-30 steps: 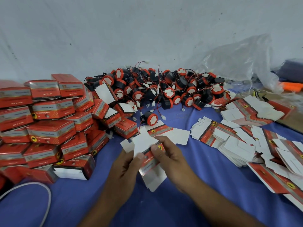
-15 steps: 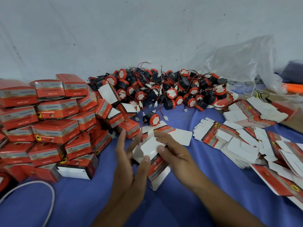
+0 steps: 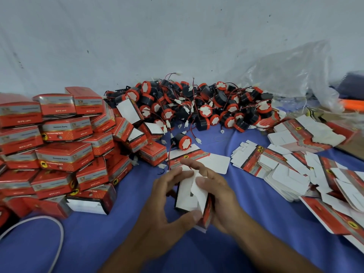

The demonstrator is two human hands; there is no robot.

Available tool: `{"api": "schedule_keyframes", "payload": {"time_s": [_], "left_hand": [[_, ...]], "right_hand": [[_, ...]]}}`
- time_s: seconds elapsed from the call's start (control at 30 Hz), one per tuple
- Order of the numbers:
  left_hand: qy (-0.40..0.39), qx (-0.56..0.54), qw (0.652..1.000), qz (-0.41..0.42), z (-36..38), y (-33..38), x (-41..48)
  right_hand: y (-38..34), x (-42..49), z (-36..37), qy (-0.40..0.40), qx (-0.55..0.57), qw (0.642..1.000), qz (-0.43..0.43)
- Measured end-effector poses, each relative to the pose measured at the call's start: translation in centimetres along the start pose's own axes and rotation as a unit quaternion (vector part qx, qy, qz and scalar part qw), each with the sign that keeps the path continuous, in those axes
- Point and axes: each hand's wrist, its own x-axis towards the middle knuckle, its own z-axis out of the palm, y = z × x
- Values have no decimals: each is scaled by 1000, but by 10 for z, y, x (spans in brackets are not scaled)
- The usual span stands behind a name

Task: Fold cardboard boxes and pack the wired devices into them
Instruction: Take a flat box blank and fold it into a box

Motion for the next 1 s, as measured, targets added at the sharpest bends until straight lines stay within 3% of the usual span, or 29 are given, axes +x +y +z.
{"api": "schedule_keyframes", "payload": {"time_s": [0.13, 0.27, 0.37, 0.47, 0.6, 0.73, 0.9, 1.0], "left_hand": [[0, 122, 991, 46, 13, 3, -4], [-16, 73, 996, 46, 16, 5, 0], [2, 111, 989, 93, 13, -2, 2], [52, 146, 984, 82, 14, -5, 3], [140, 247, 952, 113, 6, -8, 4], [151, 345, 919, 117, 9, -14, 5], [157, 304, 935, 88, 5, -16, 6], [159, 314, 931, 95, 5, -13, 6]], "right_hand": [[-6, 1, -1, -29, 23, 999, 12], [-1, 1, -2, -32, 29, 999, 14], [1, 3, -3, 9, 7, 1000, -2], [2, 4, -4, 28, -61, 997, -29], [4, 1, -1, 17, -129, 991, -3], [2, -2, 4, -13, -167, 984, 52], [0, -1, 3, -33, -47, 995, 78], [3, 0, 4, -35, -96, 993, 57]]}}
